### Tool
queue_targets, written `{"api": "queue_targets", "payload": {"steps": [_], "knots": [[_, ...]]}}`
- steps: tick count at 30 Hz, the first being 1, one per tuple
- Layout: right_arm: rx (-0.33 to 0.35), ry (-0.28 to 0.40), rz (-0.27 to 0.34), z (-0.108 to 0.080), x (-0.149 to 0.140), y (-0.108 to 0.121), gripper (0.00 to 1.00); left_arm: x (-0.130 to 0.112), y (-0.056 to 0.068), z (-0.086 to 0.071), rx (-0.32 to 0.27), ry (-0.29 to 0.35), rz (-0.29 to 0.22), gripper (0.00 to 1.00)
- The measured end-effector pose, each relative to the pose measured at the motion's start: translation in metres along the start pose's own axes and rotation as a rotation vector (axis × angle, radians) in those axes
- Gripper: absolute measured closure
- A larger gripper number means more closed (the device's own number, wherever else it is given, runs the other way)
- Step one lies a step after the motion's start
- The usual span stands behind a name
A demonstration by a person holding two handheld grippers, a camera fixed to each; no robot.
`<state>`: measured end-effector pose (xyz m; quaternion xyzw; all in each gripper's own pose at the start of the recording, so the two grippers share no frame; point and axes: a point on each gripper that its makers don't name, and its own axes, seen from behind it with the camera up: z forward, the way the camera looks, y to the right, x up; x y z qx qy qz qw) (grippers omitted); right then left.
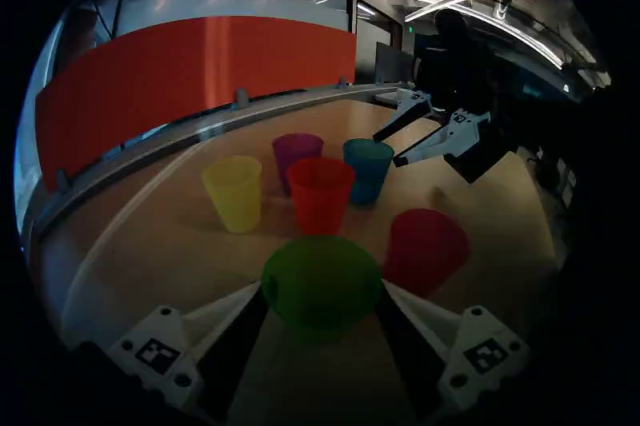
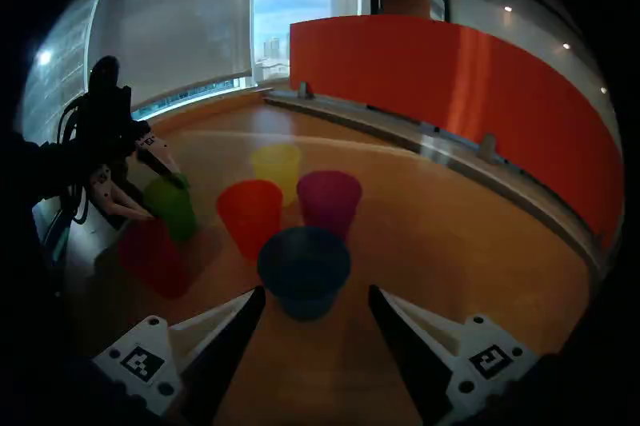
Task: Pour water
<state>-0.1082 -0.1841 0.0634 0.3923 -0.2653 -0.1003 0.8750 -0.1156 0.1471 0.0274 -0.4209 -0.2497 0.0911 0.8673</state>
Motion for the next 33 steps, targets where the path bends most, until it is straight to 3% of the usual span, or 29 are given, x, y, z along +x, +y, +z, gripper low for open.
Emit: {"api": "queue_targets", "payload": {"steps": [27,33], "knots": [[0.026,-0.015,-0.020,0.042,-0.003,-0.007,0.02,0.005,-0.006,-0.010,0.016,0.015,-0.015,0.13],[0.030,-0.008,-0.021,0.045,-0.002,-0.008,0.11,0.004,-0.006,-0.011,0.014,0.015,-0.014,0.13]]}}
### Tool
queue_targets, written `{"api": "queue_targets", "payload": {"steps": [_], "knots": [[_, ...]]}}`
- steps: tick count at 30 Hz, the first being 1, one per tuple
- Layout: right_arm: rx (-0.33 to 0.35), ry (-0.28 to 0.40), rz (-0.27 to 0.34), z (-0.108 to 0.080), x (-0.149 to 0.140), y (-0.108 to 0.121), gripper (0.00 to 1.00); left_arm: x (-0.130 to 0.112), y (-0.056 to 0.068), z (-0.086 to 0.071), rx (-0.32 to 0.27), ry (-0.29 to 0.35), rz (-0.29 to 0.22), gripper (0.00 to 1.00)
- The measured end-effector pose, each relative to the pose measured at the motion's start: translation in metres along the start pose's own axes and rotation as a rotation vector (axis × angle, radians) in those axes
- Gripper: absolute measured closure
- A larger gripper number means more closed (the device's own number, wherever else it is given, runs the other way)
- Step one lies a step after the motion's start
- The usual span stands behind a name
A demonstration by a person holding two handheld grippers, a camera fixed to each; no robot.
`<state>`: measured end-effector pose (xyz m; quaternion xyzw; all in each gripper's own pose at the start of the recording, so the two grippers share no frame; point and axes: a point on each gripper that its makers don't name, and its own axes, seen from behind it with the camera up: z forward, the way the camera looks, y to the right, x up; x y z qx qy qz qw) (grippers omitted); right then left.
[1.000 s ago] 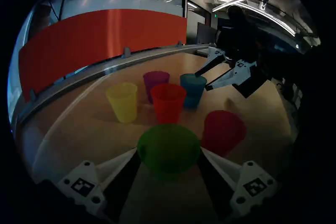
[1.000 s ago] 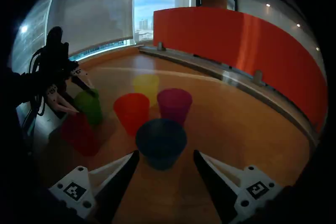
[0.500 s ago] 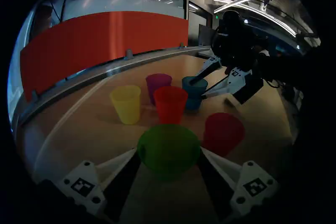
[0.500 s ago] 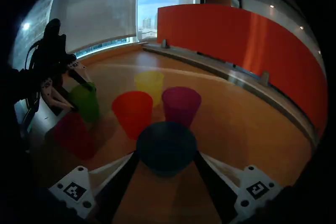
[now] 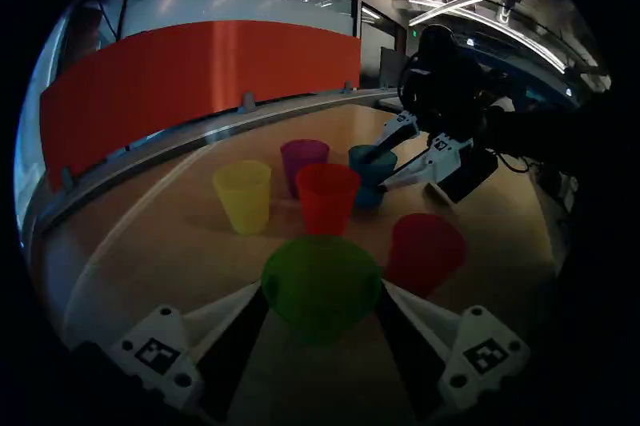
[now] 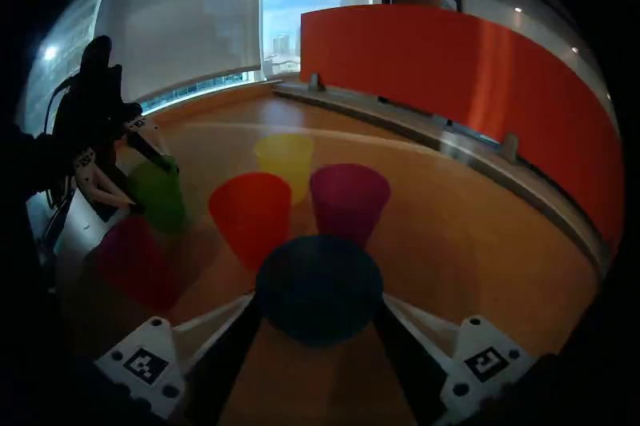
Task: Pour water
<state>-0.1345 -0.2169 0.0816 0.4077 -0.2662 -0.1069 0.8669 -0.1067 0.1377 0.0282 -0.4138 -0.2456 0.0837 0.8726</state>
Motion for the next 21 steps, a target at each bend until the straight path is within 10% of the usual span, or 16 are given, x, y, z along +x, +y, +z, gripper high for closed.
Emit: {"api": "queue_targets", "payload": {"steps": [21], "knots": [[-0.022,0.087,0.036,-0.039,0.032,-0.005,0.13,0.021,0.003,-0.015,0.015,0.053,-0.003,0.13]]}}
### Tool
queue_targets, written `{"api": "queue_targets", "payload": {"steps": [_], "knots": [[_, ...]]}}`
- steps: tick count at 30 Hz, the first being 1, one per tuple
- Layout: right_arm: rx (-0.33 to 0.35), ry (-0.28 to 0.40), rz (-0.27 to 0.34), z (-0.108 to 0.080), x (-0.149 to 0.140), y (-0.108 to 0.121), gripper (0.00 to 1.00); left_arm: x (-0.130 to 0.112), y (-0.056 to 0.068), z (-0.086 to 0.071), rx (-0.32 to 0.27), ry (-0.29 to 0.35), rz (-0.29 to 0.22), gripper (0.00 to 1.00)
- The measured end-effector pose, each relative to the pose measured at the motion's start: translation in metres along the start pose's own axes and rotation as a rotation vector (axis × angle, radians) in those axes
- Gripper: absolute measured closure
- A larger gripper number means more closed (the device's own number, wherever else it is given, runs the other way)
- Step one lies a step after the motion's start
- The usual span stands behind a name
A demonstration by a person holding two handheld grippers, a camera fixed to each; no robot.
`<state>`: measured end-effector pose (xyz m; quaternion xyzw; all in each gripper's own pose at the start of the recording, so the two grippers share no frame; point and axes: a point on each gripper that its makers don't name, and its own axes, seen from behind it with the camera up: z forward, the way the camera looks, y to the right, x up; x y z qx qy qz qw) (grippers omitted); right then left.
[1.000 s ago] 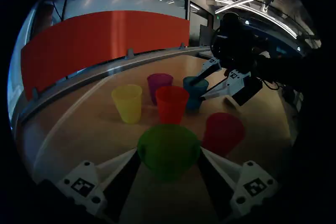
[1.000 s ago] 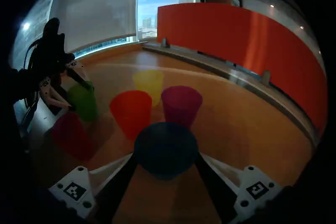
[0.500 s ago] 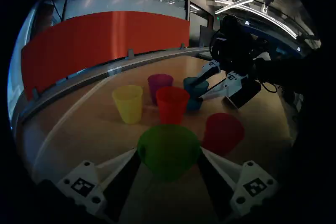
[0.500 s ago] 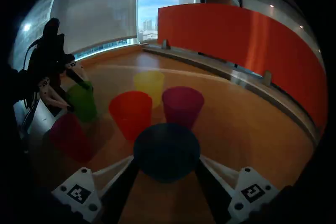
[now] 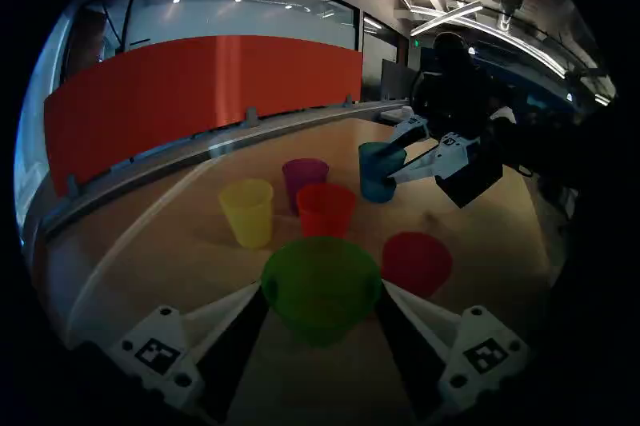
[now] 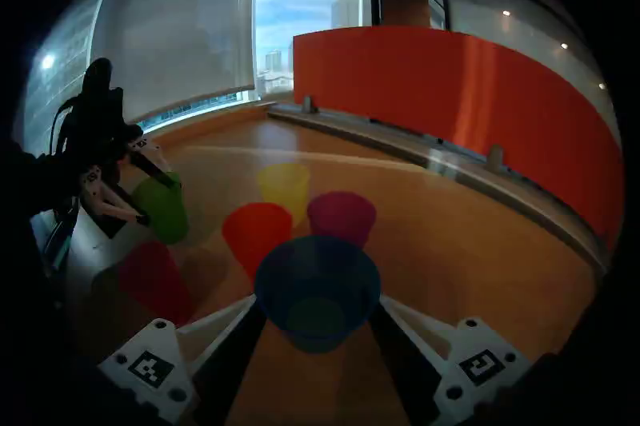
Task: Pour water
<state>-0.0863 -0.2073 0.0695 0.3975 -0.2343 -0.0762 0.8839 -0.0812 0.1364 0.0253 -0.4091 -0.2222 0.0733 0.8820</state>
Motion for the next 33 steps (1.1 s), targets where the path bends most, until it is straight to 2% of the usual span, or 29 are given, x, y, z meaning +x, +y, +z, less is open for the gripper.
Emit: {"api": "queue_targets", "payload": {"steps": [9,15,24,33], "knots": [[-0.022,0.058,0.002,-0.042,0.029,-0.009,0.13,0.027,0.013,-0.025,0.020,0.056,0.028,0.13],[-0.035,0.097,-0.020,-0.072,0.047,-0.019,0.13,0.051,0.023,-0.045,0.033,0.108,0.053,0.13],[-0.055,0.162,-0.044,-0.114,0.072,-0.034,0.13,0.082,0.044,-0.072,0.041,0.195,0.066,0.13],[-0.068,0.233,-0.050,-0.140,0.092,-0.047,0.13,0.106,0.070,-0.094,0.019,0.265,0.074,0.13]]}}
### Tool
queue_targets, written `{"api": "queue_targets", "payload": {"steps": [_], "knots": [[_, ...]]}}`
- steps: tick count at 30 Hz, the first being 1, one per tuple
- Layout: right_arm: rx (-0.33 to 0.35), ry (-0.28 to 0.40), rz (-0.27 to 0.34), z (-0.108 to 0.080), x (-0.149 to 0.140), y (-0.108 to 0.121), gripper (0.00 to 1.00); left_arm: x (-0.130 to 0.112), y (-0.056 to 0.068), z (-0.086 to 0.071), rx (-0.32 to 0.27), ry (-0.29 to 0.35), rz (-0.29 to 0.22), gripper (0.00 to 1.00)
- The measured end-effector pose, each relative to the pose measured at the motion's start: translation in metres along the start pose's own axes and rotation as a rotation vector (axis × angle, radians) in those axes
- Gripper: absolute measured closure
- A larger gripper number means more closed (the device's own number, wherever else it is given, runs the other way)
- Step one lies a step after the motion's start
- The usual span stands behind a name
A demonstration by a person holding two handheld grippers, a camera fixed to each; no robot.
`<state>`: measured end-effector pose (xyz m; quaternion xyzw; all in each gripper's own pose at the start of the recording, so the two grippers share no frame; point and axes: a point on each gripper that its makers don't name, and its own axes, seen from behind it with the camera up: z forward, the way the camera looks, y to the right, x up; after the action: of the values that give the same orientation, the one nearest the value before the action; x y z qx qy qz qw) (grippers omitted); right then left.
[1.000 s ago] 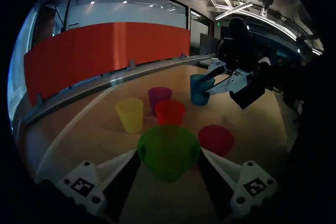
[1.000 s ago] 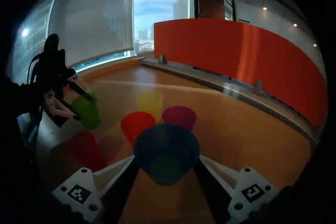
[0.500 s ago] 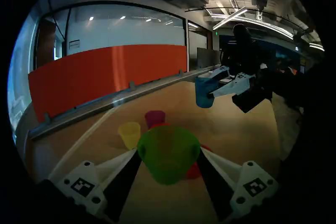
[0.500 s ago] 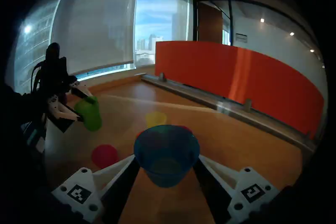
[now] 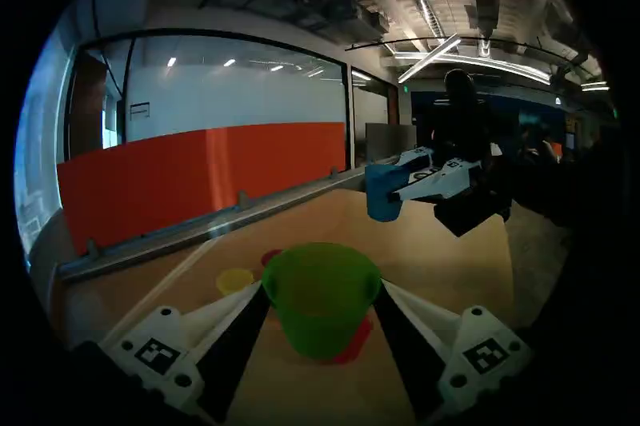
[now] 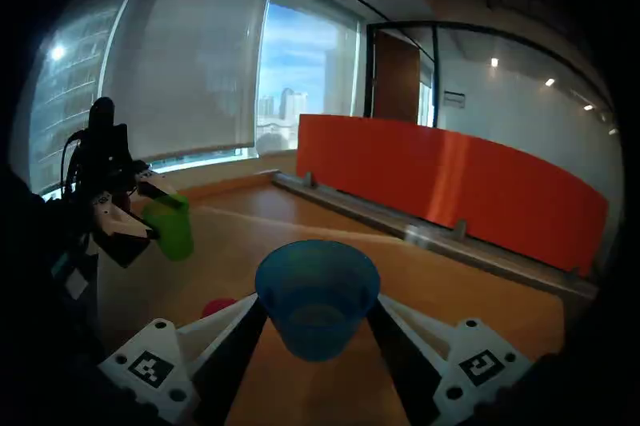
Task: Pour water
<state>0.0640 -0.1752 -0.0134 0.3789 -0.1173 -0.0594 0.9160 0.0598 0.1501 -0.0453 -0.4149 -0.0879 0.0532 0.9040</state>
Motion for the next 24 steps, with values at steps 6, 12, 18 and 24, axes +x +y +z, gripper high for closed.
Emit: {"api": "queue_targets", "payload": {"steps": [6,12,18,24], "knots": [[-0.011,0.043,-0.007,-0.009,0.013,-0.003,0.13,0.014,0.006,-0.006,-0.002,0.034,0.001,0.13],[-0.018,0.092,0.004,-0.014,0.025,-0.004,0.12,0.023,0.013,-0.007,-0.008,0.060,-0.013,0.13],[-0.027,0.135,0.012,-0.018,0.033,-0.003,0.12,0.027,0.018,-0.008,-0.021,0.070,-0.007,0.13],[-0.029,0.156,0.013,-0.021,0.037,-0.004,0.12,0.034,0.024,-0.008,-0.035,0.086,-0.001,0.12]]}}
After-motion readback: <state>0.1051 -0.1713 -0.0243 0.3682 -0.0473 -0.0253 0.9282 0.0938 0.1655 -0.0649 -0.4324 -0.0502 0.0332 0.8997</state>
